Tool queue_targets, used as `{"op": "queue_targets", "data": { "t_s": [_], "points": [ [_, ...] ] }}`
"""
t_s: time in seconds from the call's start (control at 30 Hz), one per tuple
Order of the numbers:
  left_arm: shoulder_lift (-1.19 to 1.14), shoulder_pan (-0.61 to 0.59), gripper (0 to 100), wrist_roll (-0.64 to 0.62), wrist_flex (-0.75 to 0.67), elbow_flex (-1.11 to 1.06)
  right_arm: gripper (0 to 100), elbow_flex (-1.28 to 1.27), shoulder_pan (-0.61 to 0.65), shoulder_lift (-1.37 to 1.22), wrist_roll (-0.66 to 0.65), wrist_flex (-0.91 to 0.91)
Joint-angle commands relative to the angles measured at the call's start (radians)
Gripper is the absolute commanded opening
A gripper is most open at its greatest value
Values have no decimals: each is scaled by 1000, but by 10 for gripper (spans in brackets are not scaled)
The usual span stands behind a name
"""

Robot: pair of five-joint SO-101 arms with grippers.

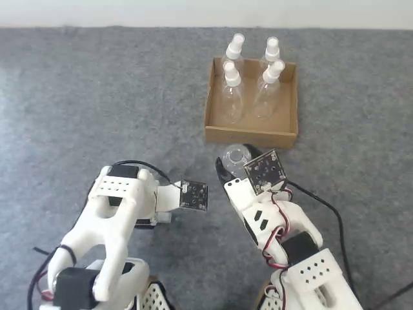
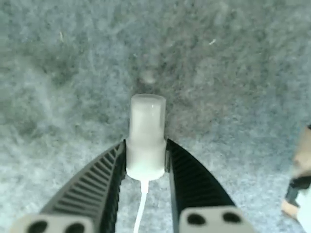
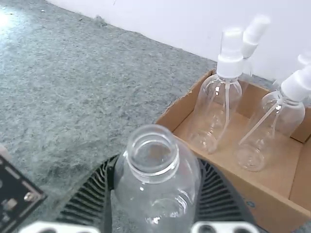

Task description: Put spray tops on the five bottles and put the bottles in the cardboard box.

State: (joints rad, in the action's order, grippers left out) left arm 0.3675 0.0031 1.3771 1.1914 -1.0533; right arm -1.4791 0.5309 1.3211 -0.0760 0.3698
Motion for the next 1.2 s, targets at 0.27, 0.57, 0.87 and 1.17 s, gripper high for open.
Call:
{"op": "queue_targets", "data": {
  "t_s": [0.27, 0.57, 0.87, 1.17],
  "points": [
    [28, -6, 41, -262, -11, 90, 69, 18, -13, 27, -17, -24],
    [18, -46, 43, -437, 63, 188, 69, 17, -13, 27, -17, -24],
    [15, -114, 45, -496, 140, 228, 69, 17, -13, 27, -17, -24],
    [-144, -112, 149, -496, 95, 234, 69, 15, -13, 27, -17, -19]
  ]
}}
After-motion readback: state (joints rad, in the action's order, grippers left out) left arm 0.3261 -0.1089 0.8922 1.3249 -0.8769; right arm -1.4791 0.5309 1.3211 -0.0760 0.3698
